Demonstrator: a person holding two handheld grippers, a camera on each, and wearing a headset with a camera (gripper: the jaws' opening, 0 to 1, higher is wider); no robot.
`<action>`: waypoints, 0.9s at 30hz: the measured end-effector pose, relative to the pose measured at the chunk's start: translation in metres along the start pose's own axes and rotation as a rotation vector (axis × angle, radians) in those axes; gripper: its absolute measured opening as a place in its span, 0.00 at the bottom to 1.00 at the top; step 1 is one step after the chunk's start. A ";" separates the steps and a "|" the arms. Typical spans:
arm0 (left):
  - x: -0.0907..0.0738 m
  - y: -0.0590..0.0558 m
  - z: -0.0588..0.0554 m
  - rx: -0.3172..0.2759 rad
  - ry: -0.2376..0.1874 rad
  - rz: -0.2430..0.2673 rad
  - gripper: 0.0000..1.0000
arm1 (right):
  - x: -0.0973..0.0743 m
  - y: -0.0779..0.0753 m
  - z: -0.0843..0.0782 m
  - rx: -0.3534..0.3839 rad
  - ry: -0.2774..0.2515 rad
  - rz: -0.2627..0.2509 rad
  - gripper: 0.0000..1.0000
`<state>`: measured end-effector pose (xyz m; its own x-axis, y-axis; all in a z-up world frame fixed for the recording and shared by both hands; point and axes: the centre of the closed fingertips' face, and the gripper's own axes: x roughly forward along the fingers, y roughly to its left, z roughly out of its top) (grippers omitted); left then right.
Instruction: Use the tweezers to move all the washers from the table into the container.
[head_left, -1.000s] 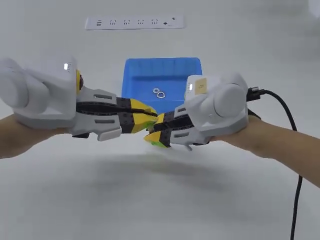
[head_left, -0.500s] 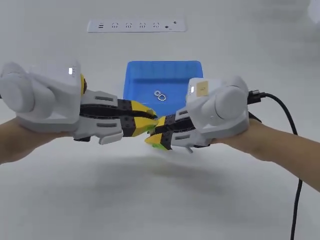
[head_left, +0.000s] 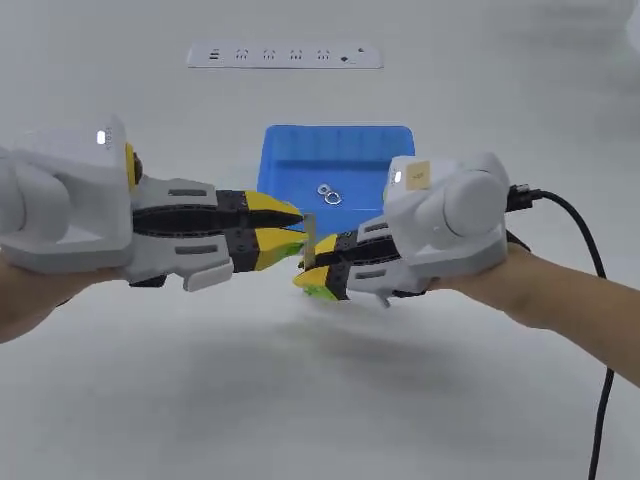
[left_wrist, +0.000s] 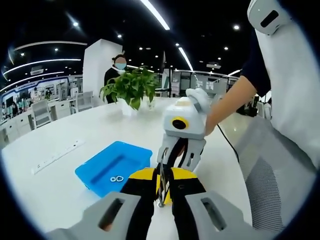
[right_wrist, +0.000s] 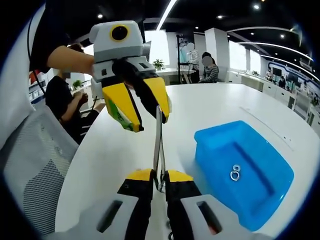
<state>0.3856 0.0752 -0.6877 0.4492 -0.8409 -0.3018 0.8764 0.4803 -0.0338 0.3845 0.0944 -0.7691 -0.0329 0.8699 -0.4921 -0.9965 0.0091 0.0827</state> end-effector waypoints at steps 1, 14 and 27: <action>-0.003 -0.001 -0.001 -0.004 -0.003 0.010 0.14 | 0.000 -0.001 0.001 0.003 -0.005 0.000 0.10; -0.035 0.006 0.011 -0.049 -0.085 0.149 0.14 | -0.012 0.004 0.016 0.019 -0.019 0.013 0.09; -0.062 0.004 0.000 -0.135 -0.100 0.235 0.29 | -0.046 0.001 0.061 -0.044 -0.046 -0.019 0.10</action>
<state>0.3609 0.1289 -0.6693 0.6584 -0.7195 -0.2208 0.7179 0.6885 -0.1029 0.3899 0.0846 -0.6935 -0.0112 0.8914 -0.4530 -0.9994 0.0053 0.0351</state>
